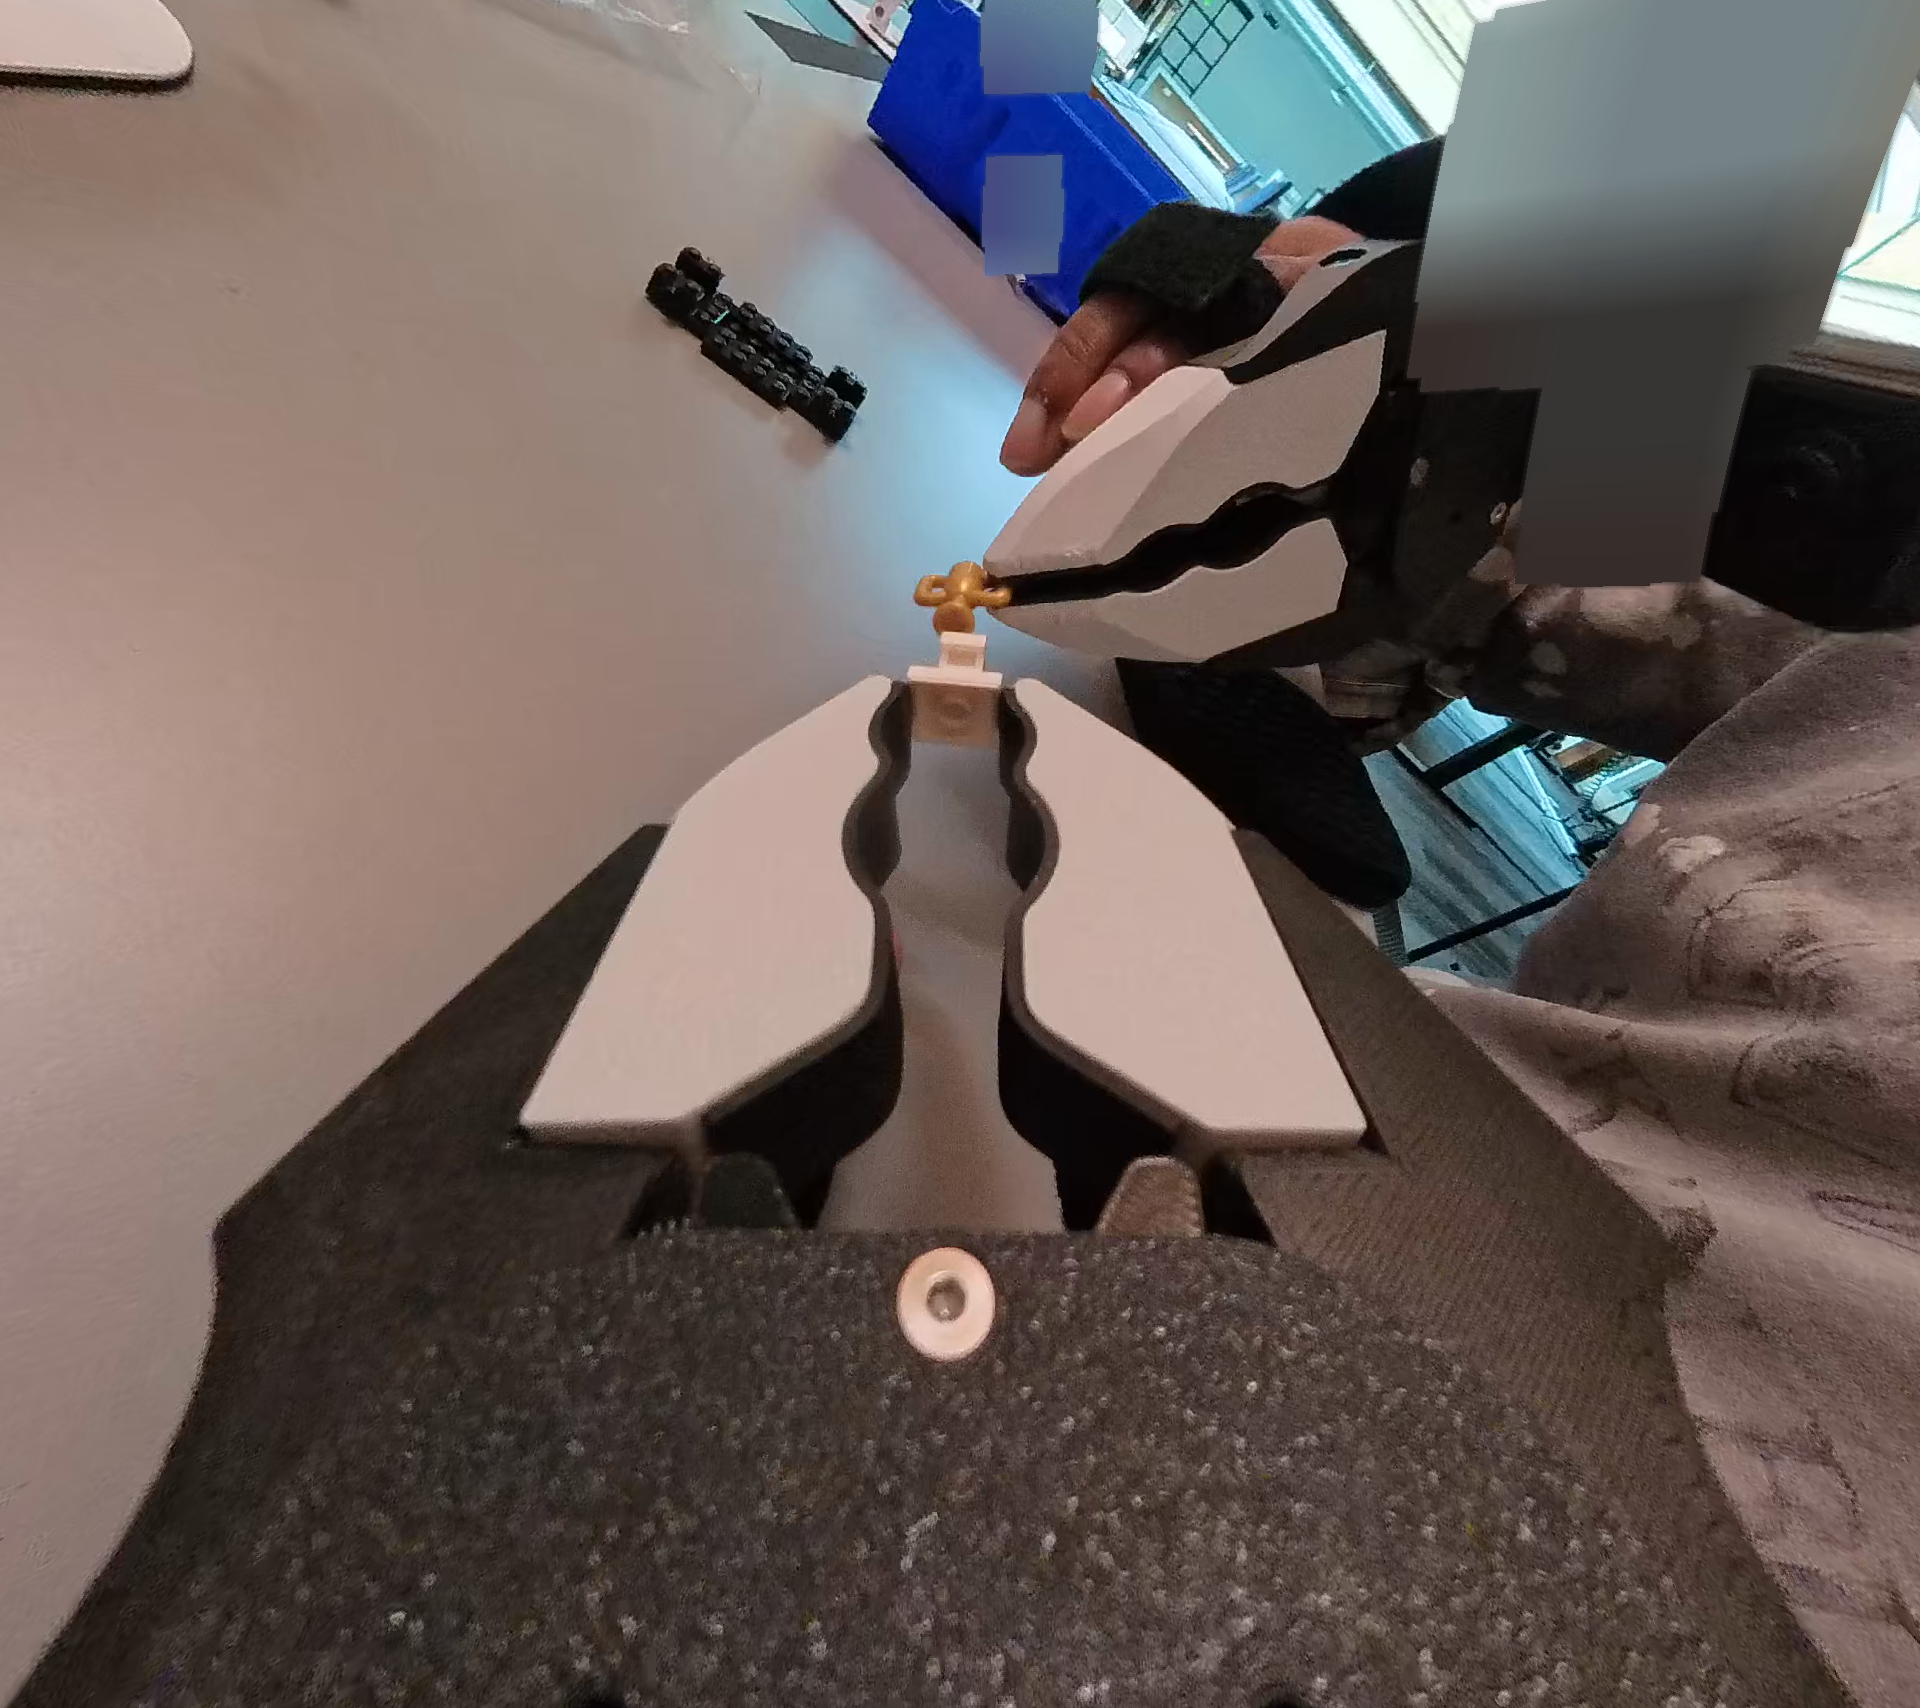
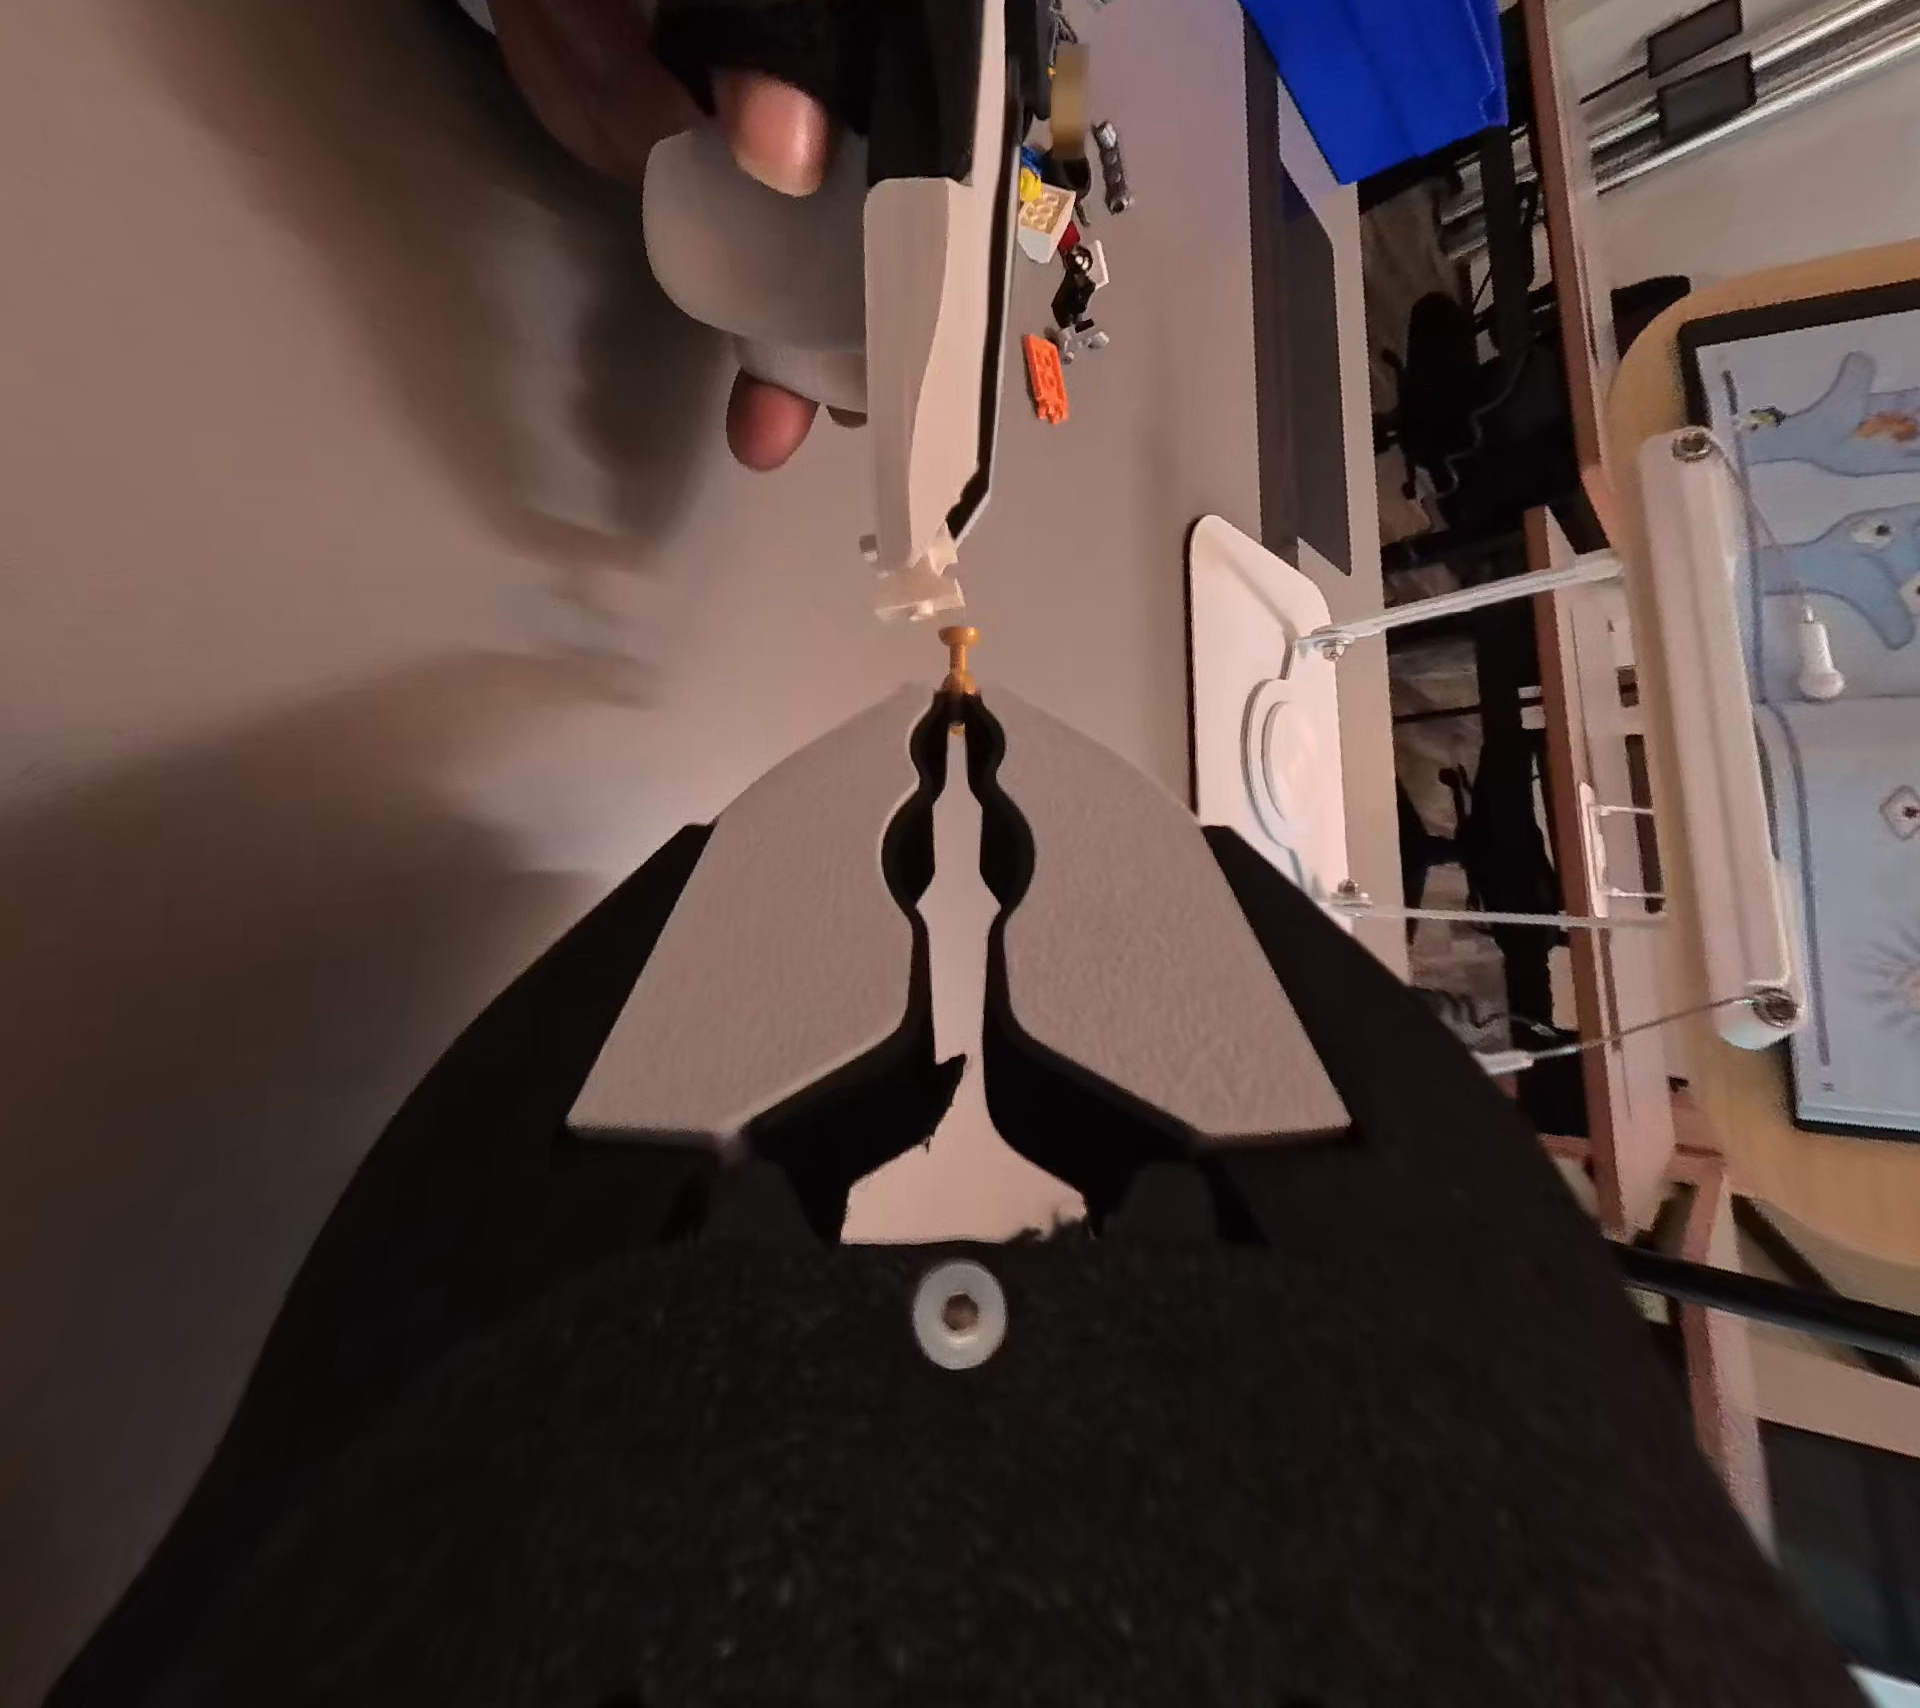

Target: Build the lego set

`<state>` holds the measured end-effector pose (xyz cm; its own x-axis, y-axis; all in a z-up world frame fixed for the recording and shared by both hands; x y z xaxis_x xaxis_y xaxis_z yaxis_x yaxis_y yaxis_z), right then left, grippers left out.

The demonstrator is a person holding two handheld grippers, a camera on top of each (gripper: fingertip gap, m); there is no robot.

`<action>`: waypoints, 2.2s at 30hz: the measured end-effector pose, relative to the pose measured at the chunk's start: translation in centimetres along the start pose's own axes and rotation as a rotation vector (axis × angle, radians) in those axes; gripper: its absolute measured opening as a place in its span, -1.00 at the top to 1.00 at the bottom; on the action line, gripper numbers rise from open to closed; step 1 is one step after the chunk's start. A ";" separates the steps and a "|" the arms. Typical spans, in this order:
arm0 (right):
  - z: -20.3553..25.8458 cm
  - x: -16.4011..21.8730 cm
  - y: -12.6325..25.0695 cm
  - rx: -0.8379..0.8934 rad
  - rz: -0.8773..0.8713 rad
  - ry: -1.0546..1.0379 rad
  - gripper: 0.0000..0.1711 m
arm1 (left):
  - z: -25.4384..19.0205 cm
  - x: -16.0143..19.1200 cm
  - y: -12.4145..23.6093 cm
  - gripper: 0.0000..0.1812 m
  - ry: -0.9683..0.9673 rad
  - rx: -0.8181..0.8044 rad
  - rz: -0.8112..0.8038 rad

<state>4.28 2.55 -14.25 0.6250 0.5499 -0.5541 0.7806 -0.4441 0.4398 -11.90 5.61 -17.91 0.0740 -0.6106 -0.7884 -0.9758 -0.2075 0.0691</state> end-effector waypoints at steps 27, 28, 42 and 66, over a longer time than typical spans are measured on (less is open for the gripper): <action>0.4 -0.9 2.2 -0.079 -0.238 0.070 0.97 | -1.1 0.0 0.1 0.82 0.041 0.197 0.016; 0.3 -0.9 2.4 -0.089 -0.266 0.038 0.97 | -1.3 0.0 0.1 0.82 0.040 0.216 0.015; -1.4 -1.3 4.5 -0.219 -0.697 -0.590 0.97 | -4.1 -0.5 0.1 0.83 0.121 0.500 -0.116; -1.0 -0.9 3.6 -0.168 -0.932 -0.945 0.97 | -4.8 -1.1 0.6 0.82 0.103 0.483 -0.205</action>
<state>6.51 1.13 -11.48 -0.3268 -0.1294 -0.9362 0.9451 -0.0440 -0.3238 -11.54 2.54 -14.08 0.2690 -0.6714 -0.6905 -0.9210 0.0306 -0.3885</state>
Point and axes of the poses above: each gripper's, where its closed fingertips meet, y back along the fingers, x out of its underside, z = x × y across the jaws, the point moved 9 cm from there along y, back along the fingers, and after that the axes turned 9 degrees about -z, right-handed, at the moved point
